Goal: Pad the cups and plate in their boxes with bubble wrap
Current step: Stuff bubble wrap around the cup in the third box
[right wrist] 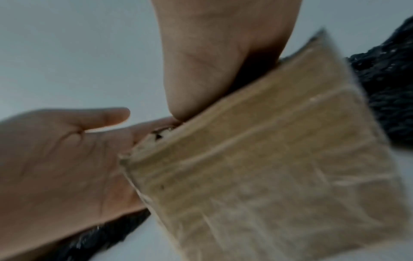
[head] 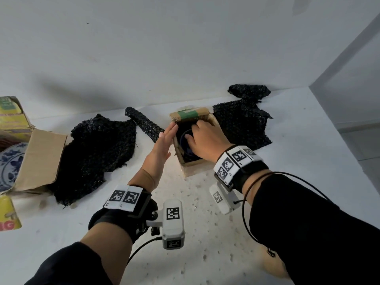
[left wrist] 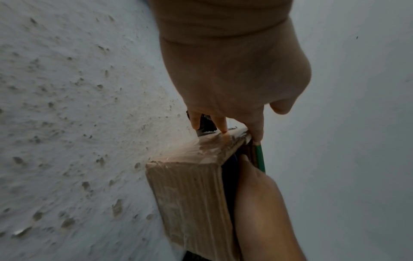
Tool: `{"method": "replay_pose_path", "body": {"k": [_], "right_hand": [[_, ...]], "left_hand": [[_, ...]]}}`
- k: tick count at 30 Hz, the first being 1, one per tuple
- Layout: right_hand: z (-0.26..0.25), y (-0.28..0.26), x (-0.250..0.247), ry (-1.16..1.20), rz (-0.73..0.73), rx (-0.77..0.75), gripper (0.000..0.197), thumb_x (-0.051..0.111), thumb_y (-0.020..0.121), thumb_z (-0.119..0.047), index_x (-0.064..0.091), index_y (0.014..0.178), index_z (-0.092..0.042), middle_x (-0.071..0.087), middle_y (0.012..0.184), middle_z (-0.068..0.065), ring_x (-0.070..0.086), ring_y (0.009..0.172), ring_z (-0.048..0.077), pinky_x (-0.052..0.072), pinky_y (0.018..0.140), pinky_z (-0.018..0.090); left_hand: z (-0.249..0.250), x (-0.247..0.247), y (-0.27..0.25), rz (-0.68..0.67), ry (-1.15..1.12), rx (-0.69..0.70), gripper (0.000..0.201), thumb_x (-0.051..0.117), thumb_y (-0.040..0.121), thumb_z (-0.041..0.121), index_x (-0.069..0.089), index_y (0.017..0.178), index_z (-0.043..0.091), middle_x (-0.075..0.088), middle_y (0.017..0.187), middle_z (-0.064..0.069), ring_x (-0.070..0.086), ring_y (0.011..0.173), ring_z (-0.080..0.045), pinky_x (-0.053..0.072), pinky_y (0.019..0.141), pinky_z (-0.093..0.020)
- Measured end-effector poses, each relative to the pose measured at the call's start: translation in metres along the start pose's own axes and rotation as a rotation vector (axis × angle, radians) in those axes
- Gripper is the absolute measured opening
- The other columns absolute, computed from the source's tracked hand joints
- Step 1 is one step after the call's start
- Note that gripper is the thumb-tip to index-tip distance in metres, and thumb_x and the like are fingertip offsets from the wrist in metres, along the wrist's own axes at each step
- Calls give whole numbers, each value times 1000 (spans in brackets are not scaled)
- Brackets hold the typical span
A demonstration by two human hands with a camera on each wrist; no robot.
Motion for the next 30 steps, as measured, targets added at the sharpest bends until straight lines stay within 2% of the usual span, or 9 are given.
{"method": "replay_pose_path", "body": {"k": [3,8,13,16,18,22,24,26,30], "right_hand": [[-4,-2,6,139,-46,83,52,30,97,-48,48,120,-6,52,120,14,52,108,30,41,81,37],[-7,11,0,235,-261,215,65,23,95,-56,39,134,-7,41,138,16,44,121,31,39,92,40],[4,8,-16,376,-333,130,60,36,95,-51,37,138,-9,36,143,14,40,127,30,35,99,37],[23,-4,-36,567,-227,28,51,51,94,-38,40,137,-13,46,137,7,44,126,23,35,97,28],[47,-10,-53,696,-157,44,47,55,92,-30,44,136,-16,54,127,4,52,116,19,40,92,25],[117,-6,-74,695,40,147,27,53,89,-16,61,115,-20,62,98,-4,59,96,15,45,85,25],[157,-4,-78,670,82,216,28,49,87,-9,64,106,-22,63,96,-3,60,93,18,47,83,28],[194,-4,-78,615,64,257,34,44,84,-4,63,104,-24,63,99,-1,59,93,19,44,76,27],[247,-1,-61,407,-47,244,51,46,81,2,57,121,-29,54,118,3,54,101,21,39,74,27]], "left_hand": [[-1,0,1,39,10,2,61,22,88,62,33,143,37,25,151,24,17,142,-3,14,117,-47],[1,4,0,47,47,-8,55,8,99,48,24,148,29,19,154,19,11,144,-5,8,118,-48],[20,8,-3,238,134,-2,43,21,102,38,53,131,32,39,142,19,36,118,21,14,116,-22],[42,19,7,438,500,-40,32,34,98,39,61,116,39,51,133,13,36,130,-6,-9,116,-48],[58,37,21,448,714,11,27,41,95,36,59,114,37,54,127,11,40,128,-12,-12,112,-52],[90,100,55,304,810,223,26,49,93,31,57,118,34,52,130,9,35,134,-14,-3,116,-50],[97,134,71,226,745,303,29,53,92,25,57,121,28,54,130,5,40,130,-15,18,114,-35],[95,164,89,188,724,302,33,56,90,23,55,123,25,54,128,3,47,122,-14,30,95,-19],[67,204,123,174,858,128,41,59,87,34,50,127,28,48,132,-1,51,115,-19,36,81,-23]]}}
Point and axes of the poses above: each hand's wrist, its own y-axis towards the middle knuckle, its own x-axis out of the palm, z = x × y, the point moved 3 cm from there along y, towards the middle knuckle
